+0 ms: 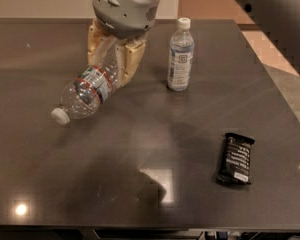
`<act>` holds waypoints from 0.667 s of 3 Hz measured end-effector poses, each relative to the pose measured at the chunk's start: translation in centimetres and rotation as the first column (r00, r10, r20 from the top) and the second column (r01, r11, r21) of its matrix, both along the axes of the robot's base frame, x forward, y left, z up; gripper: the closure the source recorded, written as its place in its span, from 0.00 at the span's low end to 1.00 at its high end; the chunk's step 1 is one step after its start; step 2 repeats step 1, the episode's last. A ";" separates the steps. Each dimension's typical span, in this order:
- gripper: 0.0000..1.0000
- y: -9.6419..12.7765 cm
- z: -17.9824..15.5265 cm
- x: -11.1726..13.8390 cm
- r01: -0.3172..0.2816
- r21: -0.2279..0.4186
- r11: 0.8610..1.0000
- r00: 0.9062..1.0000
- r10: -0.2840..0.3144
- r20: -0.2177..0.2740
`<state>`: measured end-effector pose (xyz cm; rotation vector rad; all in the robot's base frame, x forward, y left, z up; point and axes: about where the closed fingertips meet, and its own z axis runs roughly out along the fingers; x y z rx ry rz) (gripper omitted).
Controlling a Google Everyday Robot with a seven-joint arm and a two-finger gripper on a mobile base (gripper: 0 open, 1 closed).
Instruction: Pick water bottle
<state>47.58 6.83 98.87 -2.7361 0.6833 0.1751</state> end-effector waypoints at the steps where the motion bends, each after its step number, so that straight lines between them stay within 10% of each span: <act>1: 1.00 0.9 0.2 0.6 0.007 0.032 0.999 1.000 -0.008 0.025; 2: 1.00 0.9 0.2 0.6 0.007 0.032 0.999 1.000 -0.008 0.025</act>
Offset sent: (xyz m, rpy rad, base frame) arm 0.0000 0.0000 0.0000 0.0000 0.0000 0.0000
